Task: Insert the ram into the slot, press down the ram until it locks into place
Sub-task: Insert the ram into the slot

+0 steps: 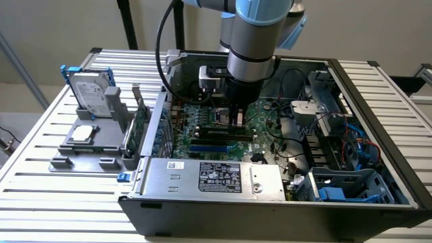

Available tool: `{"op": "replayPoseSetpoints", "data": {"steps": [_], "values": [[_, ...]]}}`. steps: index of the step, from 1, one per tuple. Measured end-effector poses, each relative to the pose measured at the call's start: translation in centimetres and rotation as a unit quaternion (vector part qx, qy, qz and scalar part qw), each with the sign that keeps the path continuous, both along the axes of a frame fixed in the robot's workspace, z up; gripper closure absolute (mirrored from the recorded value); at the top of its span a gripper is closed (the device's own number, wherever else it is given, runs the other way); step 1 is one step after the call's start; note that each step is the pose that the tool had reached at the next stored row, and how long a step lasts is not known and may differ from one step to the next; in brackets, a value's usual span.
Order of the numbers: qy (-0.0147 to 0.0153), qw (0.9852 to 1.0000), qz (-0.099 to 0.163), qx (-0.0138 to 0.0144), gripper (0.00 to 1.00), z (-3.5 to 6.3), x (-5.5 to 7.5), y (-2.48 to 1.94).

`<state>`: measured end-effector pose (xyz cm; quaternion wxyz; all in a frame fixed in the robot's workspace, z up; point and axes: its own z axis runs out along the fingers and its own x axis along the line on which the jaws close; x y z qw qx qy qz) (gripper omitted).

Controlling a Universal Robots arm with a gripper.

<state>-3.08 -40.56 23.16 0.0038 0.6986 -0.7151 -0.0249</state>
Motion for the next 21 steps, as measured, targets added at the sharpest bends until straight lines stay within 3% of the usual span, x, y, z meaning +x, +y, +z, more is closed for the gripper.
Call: {"op": "replayPoseSetpoints", "data": {"steps": [18,20,21], "values": [[-0.0017,1.0000,-0.001,-0.0002,0.87,-0.45,-0.01,0.05],[-0.0018,1.0000,-0.001,0.0002,0.86,-0.17,-0.01,0.06],[-0.0018,1.0000,-0.001,0.0002,0.80,0.27,-0.01,0.06]]}}
